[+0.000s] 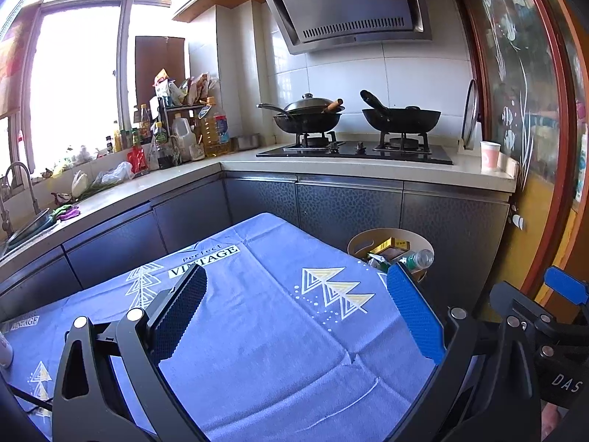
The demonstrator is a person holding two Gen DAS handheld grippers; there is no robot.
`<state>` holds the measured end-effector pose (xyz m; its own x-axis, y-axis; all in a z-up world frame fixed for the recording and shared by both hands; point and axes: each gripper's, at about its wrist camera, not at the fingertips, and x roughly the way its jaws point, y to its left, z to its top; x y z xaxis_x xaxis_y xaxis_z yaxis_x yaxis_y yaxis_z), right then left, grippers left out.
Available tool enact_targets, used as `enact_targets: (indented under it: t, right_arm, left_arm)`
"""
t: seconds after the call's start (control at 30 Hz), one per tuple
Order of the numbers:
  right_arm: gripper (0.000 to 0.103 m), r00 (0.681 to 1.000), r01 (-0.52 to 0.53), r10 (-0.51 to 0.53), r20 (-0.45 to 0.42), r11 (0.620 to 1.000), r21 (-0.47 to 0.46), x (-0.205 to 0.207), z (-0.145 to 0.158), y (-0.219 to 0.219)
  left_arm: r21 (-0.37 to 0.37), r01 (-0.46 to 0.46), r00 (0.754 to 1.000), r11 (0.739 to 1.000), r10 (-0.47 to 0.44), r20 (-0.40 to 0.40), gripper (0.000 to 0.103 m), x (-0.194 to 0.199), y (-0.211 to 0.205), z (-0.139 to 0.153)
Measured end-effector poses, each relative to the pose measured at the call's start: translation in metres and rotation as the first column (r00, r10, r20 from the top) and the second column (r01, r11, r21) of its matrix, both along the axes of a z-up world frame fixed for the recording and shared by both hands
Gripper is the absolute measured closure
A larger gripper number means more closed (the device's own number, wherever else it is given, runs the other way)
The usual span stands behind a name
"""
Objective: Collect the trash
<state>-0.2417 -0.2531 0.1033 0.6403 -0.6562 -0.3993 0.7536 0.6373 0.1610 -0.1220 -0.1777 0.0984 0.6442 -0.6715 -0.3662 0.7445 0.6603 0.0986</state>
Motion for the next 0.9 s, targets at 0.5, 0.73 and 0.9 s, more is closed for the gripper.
enact_targets:
  t: [0.5, 0.73, 0.9]
  right_arm:
    - [0.004, 1.0, 0.017, -0.017, 0.004, 1.0, 0.004, -0.002, 0.0, -0.002]
    - [0.004, 1.0, 0.015, -0.015, 0.003, 1.0, 0.009, -0.003, -0.002, -0.004]
    - [0.004, 1.0, 0.016, -0.016, 0.001, 1.0, 0.01, -0.003, -0.002, -0.003]
  left_arm:
    - [0.005, 0.007, 0.999, 1.0, -0.007, 0.032, 0.006, -0.006, 0.0, -0.005]
    - [0.016, 0.02, 0.999, 1.0, -0.02, 0.035, 0.006, -0.009, -0.001, -0.005]
    - [0.024, 0.019, 1.0, 1.0, -0.019, 0.014, 0.006, -0.006, -0.003, -0.007]
